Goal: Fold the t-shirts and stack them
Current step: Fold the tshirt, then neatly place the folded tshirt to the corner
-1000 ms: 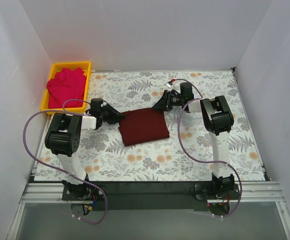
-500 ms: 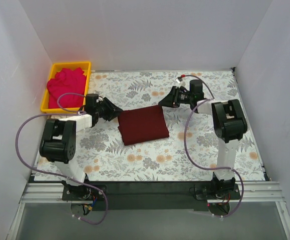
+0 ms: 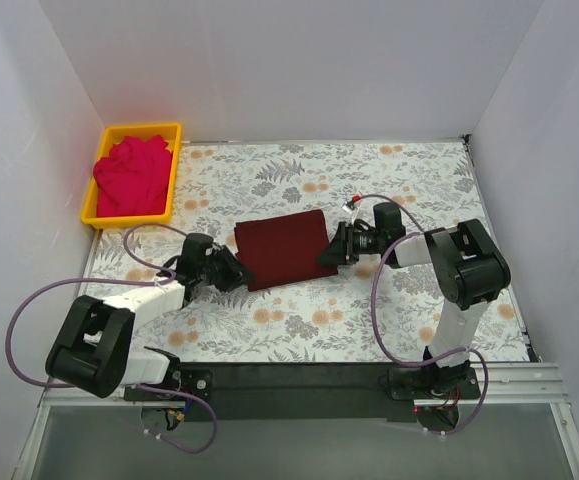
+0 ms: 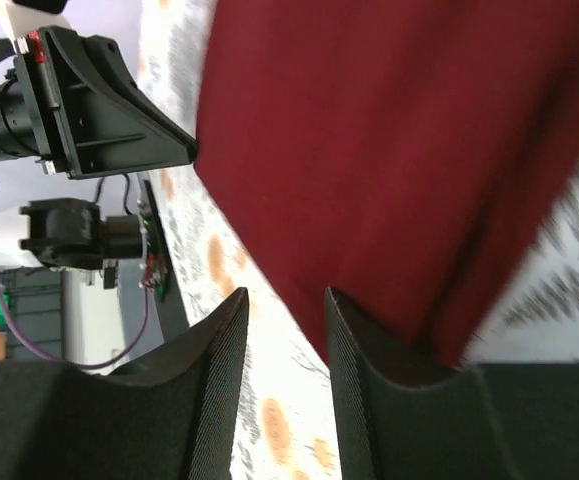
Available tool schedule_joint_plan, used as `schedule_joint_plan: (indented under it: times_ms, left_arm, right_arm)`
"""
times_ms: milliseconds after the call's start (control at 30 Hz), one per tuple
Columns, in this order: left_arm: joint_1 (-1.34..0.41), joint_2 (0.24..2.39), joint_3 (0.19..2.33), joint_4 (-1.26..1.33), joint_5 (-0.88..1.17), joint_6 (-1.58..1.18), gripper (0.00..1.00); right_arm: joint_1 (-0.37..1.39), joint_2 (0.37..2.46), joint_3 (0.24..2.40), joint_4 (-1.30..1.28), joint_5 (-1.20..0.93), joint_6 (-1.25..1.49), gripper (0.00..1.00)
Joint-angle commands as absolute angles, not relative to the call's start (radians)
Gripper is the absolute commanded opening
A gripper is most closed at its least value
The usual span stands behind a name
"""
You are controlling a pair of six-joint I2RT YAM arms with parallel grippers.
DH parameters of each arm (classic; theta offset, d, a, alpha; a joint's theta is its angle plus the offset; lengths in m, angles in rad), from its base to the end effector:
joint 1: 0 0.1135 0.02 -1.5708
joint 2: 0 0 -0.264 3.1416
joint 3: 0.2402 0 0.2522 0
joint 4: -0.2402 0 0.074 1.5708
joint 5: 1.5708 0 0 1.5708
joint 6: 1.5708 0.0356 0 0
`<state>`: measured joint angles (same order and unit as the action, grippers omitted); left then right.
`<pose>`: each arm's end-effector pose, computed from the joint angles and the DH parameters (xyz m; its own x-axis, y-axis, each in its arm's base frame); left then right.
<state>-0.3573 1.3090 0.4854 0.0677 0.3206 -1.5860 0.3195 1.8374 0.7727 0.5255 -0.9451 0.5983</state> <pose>0.2215 -0.0947 0.1556 -0.5369 -0.8125 0.2272 -0.6509 0.2276 -0.7243 0.3158 0.1349 0.1343 -0.8783 0.0569 -0.4747 -0.4231 0.3698 0.8272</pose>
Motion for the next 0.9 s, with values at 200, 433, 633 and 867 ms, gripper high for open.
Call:
schedule_joint_plan:
  times_ms: [200,433,633,867]
  left_arm:
    - [-0.354,1.345,0.396,0.012,0.241,-1.666,0.05]
    - [-0.354,1.172,0.471,-0.199,0.132,-1.64,0.11]
    - [-0.353,1.031,0.633,-0.425,-0.057,-1.508,0.44]
    - [-0.351,0.977,0.788,-0.523,-0.285,-1.322,0.77]
  right_arm:
    - [0.25,1.961,0.65,0.584,-0.939,0.506,0.41]
    - [0.249,1.735,0.618,0.494,-0.865,0.5,0.41]
    - [0.256,1.528,0.64,0.183,-0.618,0.39,0.45]
    - [0.288,1.39,0.675,-0.064,-0.359,0.334,0.56]
